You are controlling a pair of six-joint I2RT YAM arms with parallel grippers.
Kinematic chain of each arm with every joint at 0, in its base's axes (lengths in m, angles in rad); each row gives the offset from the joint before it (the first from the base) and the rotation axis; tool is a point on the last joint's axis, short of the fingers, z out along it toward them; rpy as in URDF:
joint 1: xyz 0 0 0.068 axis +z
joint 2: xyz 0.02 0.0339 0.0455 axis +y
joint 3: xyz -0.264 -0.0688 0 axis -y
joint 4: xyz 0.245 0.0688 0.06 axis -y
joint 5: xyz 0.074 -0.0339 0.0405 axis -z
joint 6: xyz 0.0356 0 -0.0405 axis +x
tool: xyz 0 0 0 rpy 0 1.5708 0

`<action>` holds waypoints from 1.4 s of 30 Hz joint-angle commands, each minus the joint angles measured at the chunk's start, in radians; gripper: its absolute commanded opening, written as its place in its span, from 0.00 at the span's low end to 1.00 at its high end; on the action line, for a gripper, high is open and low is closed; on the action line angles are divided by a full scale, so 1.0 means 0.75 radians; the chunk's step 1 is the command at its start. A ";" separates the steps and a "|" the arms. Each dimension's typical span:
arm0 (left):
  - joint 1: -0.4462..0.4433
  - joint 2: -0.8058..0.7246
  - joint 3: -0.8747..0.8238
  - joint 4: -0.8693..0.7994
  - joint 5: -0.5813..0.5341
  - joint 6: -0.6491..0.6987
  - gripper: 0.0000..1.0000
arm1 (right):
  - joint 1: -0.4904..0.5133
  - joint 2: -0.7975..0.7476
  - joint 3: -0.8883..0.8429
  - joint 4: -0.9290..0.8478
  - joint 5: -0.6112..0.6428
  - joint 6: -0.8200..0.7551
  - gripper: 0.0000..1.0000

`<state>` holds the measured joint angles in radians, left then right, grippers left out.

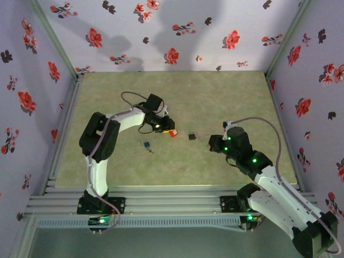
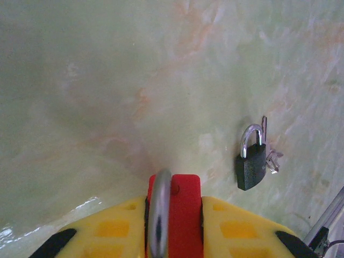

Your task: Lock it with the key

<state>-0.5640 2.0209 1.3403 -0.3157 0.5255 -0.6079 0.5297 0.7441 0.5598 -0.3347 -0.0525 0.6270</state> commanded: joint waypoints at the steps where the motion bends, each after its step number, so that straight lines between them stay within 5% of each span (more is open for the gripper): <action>1: -0.007 0.020 0.032 -0.041 0.007 0.044 0.19 | -0.007 -0.015 -0.002 0.038 -0.018 -0.029 0.00; 12: -0.007 0.018 0.031 -0.057 0.007 0.056 0.35 | -0.006 -0.010 0.010 0.027 -0.028 -0.020 0.00; 30: 0.000 0.001 0.051 -0.107 -0.038 0.082 0.47 | -0.006 -0.007 -0.006 0.018 -0.044 -0.017 0.00; 42: 0.005 -0.277 -0.020 -0.139 -0.228 0.063 0.61 | -0.006 0.069 0.031 -0.021 -0.032 -0.050 0.00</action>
<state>-0.5636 1.9266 1.3449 -0.4015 0.4141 -0.5652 0.5301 0.7769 0.5602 -0.3374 -0.0757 0.6224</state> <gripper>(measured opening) 0.598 0.047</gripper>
